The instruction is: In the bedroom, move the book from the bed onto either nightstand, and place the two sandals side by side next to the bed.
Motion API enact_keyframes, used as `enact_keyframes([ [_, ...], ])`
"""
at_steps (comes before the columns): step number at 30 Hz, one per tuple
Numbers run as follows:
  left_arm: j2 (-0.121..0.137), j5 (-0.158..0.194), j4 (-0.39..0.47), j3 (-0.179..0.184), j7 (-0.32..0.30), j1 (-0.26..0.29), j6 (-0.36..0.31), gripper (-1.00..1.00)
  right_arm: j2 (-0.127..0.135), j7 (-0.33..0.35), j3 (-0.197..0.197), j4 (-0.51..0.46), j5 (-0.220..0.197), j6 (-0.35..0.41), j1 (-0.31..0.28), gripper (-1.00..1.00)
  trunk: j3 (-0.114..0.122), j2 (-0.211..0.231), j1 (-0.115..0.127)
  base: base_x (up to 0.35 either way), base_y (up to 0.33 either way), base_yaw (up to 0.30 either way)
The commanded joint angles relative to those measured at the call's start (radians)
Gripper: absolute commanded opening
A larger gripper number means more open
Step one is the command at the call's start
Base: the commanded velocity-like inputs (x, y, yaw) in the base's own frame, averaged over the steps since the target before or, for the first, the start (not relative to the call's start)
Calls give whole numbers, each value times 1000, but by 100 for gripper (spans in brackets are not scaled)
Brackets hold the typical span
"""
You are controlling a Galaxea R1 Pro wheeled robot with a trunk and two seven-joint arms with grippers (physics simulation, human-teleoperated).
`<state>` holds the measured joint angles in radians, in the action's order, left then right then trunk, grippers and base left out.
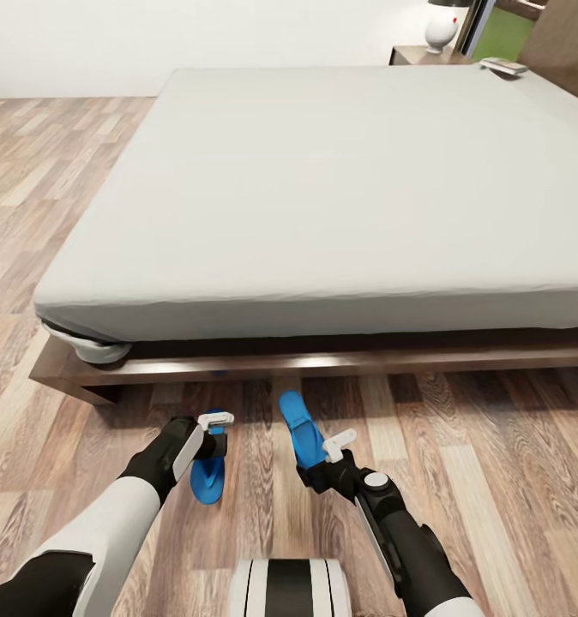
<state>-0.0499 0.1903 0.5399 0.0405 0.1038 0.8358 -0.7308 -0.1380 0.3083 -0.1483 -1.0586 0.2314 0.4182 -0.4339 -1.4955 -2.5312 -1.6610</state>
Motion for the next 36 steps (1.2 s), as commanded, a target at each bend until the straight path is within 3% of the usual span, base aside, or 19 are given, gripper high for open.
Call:
enact_keyframes([
  [1, 1, 11, 2, 4, 10, 0, -4, -100, -1, 7, 1, 0, 9, 4, 0, -100, -5, -1, 0, 0, 0, 0],
  [6, 1, 9, 2, 5, 11, 0, -3, -100, 0, 6, 1, 2, 10, 3, 0, -100, -24, -2, -2, 0, 0, 0],
  [21, 2, 8, 2, 5, 19, -1, -3, -100, -2, 5, 1, 0, 11, 2, 0, -100, -24, -2, -2, 84, 0, 0],
  [25, 4, 8, 2, 1, 12, -1, -2, -100, -2, 5, 0, -2, 11, 2, 0, -100, -39, -3, -4, 2, 0, 0],
  [29, 26, 20, 24, -4, 1, -24, 19, -100, -12, -7, 4, 20, -11, -14, -23, -100, -35, -2, -4, 0, 0, 0],
  [36, 19, 19, 63, -4, 1, -27, 60, -100, -37, 17, -28, 12, -61, 6, 14, -100, -8, -1, -1, 0, 0, 0],
])
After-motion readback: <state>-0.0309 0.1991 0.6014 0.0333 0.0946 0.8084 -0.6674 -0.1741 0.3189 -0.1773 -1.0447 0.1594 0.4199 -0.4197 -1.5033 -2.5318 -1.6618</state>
